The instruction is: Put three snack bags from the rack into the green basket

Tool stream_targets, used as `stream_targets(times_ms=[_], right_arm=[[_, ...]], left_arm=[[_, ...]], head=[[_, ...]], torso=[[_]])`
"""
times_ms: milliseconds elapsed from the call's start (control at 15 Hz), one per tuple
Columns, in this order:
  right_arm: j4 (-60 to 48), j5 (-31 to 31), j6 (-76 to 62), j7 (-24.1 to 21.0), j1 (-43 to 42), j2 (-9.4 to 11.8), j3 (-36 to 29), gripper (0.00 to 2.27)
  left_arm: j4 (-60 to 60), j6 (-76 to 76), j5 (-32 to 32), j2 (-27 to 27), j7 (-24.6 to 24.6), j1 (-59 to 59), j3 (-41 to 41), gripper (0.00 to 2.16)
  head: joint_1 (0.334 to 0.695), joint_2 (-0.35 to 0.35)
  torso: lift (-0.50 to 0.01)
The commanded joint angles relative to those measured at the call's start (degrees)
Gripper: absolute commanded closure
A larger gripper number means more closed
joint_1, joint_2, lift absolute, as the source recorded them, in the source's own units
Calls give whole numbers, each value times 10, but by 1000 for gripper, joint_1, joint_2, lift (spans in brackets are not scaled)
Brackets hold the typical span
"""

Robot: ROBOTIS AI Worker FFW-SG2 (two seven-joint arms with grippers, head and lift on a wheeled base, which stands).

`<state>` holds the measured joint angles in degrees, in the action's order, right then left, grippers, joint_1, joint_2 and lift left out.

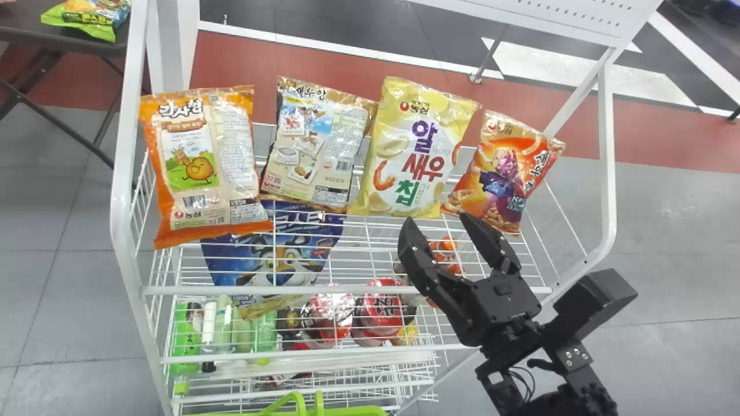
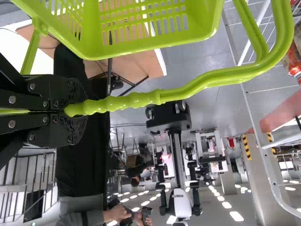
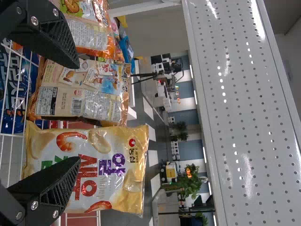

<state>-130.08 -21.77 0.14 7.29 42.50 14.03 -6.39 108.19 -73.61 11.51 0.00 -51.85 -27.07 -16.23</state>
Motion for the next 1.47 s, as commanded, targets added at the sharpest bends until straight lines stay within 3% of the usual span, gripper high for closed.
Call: stream_targets(times_ms=[0, 400, 533, 800, 933, 1400], right_arm=[[8, 12, 11, -1, -18, 0, 12, 137], [102, 123, 37, -47, -169, -1, 195, 140], [145, 129, 51, -57, -232, -13, 232, 140], [238, 140, 91, -56, -340, -50, 277, 140], [279, 136, 118, -40, -383, -64, 282, 140], [408, 129, 181, -10, -500, -100, 307, 140]], left_arm=[[0, 0, 0, -1, 0, 0, -3, 1490], [-6, 11, -4, -1, 0, 1, -13, 1490], [-5, 11, -4, -1, 0, 4, -15, 1490], [-3, 11, -4, -1, -1, 4, -15, 1490], [-4, 12, -4, -1, -5, 5, -15, 1490], [-6, 30, 3, -1, -11, 5, -6, 1487]], head=[[695, -350], [695, -350], [695, -350], [695, -337], [695, -267], [695, -168]], torso=[[0], [0], [0], [0], [0], [0]])
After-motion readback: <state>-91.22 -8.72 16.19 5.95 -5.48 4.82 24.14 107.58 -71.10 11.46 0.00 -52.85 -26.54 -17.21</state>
